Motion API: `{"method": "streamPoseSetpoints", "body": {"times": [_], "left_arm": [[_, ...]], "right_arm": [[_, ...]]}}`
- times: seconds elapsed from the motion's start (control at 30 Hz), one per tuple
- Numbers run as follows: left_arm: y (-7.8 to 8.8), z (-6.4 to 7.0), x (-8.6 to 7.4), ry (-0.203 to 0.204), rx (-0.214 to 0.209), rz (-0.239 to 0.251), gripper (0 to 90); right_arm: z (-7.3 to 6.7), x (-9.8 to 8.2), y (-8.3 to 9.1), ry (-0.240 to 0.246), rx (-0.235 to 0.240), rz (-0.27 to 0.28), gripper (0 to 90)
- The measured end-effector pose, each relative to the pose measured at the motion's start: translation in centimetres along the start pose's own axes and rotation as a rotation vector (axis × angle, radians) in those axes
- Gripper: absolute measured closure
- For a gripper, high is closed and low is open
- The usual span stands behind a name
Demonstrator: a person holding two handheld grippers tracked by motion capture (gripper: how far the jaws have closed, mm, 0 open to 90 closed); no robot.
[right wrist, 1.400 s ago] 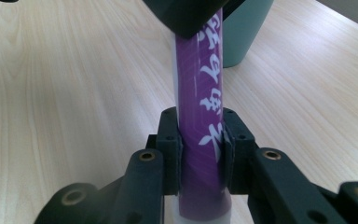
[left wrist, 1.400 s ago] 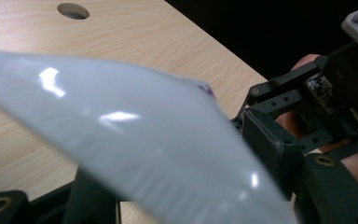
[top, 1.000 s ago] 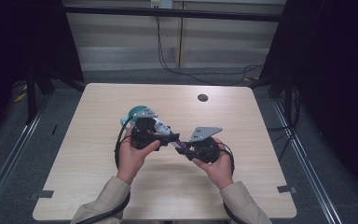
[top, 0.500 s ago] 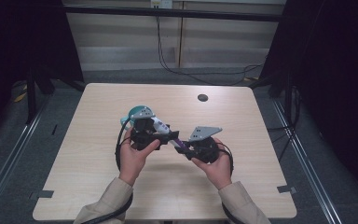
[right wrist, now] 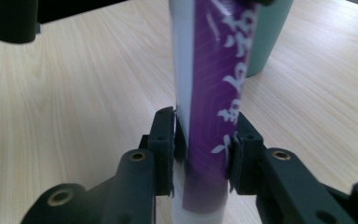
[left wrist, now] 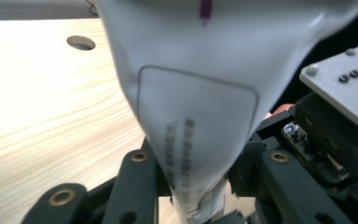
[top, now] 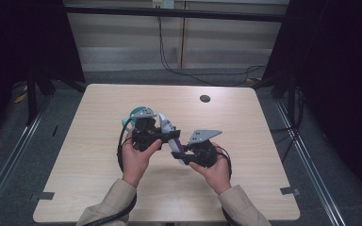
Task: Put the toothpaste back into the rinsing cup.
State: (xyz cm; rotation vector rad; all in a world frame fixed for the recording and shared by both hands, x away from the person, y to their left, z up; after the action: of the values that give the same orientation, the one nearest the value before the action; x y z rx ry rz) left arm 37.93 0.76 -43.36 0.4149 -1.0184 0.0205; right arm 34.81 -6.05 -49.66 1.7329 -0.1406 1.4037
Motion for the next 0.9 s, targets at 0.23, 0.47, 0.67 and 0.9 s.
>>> {"method": "streamPoseSetpoints", "body": {"times": [0.23,0.47,0.67,0.9], "left_arm": [[0.2,0.3,0.4,-0.025,0.007,-0.004,74.2],[0.4,0.3,0.6,-0.073,0.036,-0.023,75.8],[1.8,-0.1,1.1,-0.088,0.053,-0.023,75.9],[3.0,-1.0,1.0,-0.099,0.088,-0.034,75.9]], "right_arm": [[-0.7,0.3,-0.1,-0.007,0.016,0.013,61.1],[-0.9,0.2,-0.3,-0.043,0.046,0.021,46.0],[0.2,-1.0,0.2,-0.019,0.010,0.022,29.6],[2.0,-3.7,1.0,-0.029,-0.037,-0.027,17.3]]}}
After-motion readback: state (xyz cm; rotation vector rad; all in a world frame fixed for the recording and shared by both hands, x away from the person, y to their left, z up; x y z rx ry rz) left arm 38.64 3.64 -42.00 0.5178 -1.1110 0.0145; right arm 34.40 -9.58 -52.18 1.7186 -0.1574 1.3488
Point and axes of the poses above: each handheld gripper's, and its own axes: y roughly backward along the jaws, x roughly out of its top, z roughly to its right, the point moved 9 cm from there along -y, roughly forward along the jaws, and after that the axes turned 11 degrees about -x, right-handed, at the moved point
